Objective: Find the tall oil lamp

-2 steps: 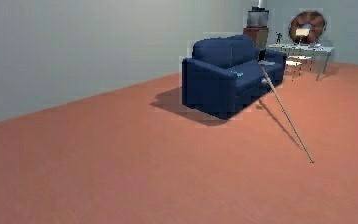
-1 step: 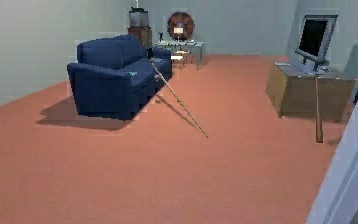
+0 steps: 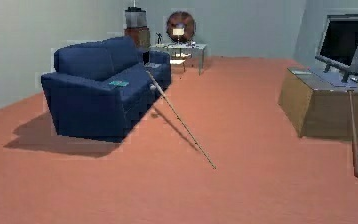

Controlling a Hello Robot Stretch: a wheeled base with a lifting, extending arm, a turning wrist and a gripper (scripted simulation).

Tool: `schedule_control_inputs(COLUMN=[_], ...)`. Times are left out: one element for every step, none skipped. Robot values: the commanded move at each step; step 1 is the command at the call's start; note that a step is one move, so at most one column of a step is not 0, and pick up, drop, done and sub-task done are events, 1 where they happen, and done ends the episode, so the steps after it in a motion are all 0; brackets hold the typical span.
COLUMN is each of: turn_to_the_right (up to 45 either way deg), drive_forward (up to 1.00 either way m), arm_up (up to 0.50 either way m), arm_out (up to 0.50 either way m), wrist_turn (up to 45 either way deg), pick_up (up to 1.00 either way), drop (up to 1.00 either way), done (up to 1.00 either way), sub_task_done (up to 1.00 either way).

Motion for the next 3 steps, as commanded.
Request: schedule_control_inputs(turn_to_the_right=[45.0, 9.0, 0.0], drive_forward=[0.0, 0.0, 1.0], arm_up=[0.0, 0.0, 0.0], arm_out=[0.0, 0.0, 0.0], wrist_turn=[0.0, 0.0, 0.0], pick_up=[0.0, 0.0, 0.0], drop=[0.0, 0.0, 0.0], done=[0.0, 0.0, 0.0], sub_task_done=[0.0, 0.0, 0.0])
